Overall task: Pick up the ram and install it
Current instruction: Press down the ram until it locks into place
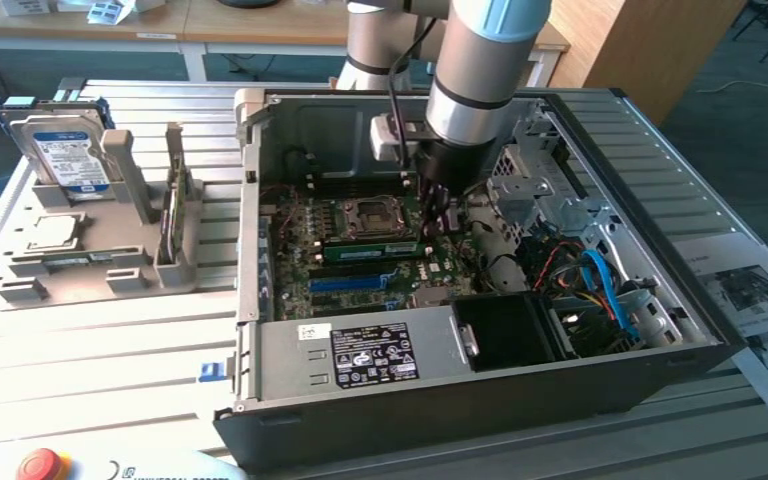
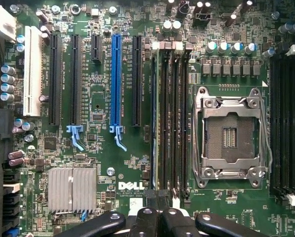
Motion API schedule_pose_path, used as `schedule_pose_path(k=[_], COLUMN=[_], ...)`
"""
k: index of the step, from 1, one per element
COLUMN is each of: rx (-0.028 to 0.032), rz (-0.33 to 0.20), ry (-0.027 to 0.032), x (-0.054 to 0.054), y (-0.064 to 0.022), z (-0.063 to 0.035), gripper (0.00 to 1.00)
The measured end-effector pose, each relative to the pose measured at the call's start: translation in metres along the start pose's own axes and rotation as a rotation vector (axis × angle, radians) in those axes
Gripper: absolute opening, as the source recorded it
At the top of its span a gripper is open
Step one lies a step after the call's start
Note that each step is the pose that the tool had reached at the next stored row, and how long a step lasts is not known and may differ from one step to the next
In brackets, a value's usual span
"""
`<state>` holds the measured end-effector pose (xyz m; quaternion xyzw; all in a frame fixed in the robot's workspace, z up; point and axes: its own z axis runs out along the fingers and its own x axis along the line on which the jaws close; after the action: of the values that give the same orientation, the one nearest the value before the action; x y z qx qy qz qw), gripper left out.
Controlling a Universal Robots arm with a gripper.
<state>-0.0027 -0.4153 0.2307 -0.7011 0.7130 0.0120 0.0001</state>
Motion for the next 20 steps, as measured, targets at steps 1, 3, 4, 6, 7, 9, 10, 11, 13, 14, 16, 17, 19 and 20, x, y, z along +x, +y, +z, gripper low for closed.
schedule_pose_path(k=[1,3,4,6,7,9,10,11,13,14,16,17,19,20], rx=[-0.0002,-0.0001,-0.0001,-0.0003,-0.0002,-0.0001,-0.0001,-0.0001,-0.0001,-0.0001,-0.0002,-0.0001,-0.0002,-0.0002], rz=[0.000,0.000,0.000,0.000,0.000,0.000,0.000,0.000,0.000,0.000,0.000,0.000,0.000,0.000], ry=[0.0004,0.0004,0.0004,0.0007,0.0007,0.0003,0.0003,0.0004,0.0003,0.0004,0.0005,0.0004,0.0004,0.0004], x=[0.0001,0.0001,0.0001,0.0001,0.0001,-0.0001,-0.0002,-0.0003,-0.0009,-0.0012,-0.0017,-0.0017,-0.0017,-0.0017], y=[0.0000,0.0000,0.0000,0.0000,0.0000,0.0000,0.0000,0.0000,0.0000,0.0000,0.0000,0.0000,0.0000,0.0000], z=[0.0003,0.0010,0.0015,0.0016,0.0016,0.0018,0.0017,0.0017,0.0018,0.0017,0.0017,0.0018,0.0017,0.0017], gripper=[0.11,0.11,0.11,0.11,0.11,0.11,0.11,0.11,0.11,0.11,0.11,0.11,0.11,0.11])
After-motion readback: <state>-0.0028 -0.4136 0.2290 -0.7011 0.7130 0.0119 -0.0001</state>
